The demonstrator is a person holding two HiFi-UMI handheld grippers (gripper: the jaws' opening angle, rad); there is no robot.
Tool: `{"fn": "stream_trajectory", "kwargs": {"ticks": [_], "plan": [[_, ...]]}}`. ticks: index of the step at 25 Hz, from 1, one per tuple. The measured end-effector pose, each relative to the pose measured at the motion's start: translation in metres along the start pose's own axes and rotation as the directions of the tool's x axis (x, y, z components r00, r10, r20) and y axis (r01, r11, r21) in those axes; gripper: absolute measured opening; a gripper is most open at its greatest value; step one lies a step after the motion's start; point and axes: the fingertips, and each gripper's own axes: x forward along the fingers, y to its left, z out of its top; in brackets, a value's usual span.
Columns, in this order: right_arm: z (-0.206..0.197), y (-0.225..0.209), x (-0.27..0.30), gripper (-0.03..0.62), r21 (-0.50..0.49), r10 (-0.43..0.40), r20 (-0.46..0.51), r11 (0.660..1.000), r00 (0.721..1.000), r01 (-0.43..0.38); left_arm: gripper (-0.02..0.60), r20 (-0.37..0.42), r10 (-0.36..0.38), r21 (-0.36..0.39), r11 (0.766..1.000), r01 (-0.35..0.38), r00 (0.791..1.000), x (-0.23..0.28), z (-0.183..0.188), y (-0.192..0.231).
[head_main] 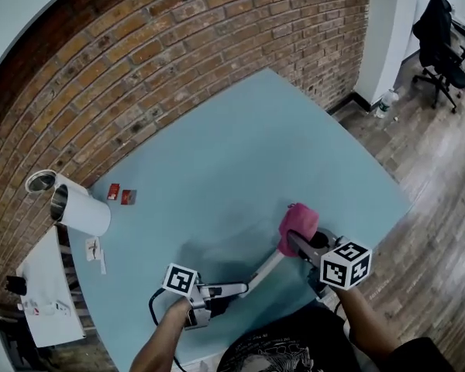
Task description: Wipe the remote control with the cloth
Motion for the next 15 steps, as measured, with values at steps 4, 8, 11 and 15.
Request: {"fn": "stream_trajectory", "kwargs": {"ticks": [4,8,11,15], "plan": [[0.002,-0.009,-0.011,0.066,0.016,-0.062,0.048,0.998,0.997,0.061,0.275,0.100,-0.097,-0.058,0.993,0.103,0.990,-0.003,0.008,0.002],[-0.004,-0.011,-0.022,0.066,-0.025,-0.101,0.051,0.994,0.994,0.102,0.276,0.173,-0.175,-0.104,0.975,0.195,0.969,0.001,0.008,0.000],[-0.017,-0.007,-0.024,0.066,-0.119,-0.120,0.012,0.985,0.993,0.121,0.276,0.198,-0.221,-0.118,0.962,0.247,0.955,0.003,0.008,-0.004],[-0.030,0.011,-0.003,0.066,-0.253,-0.085,-0.054,0.965,0.995,0.069,0.275,0.202,-0.231,-0.129,0.957,0.260,0.952,0.005,0.009,-0.005]]}}
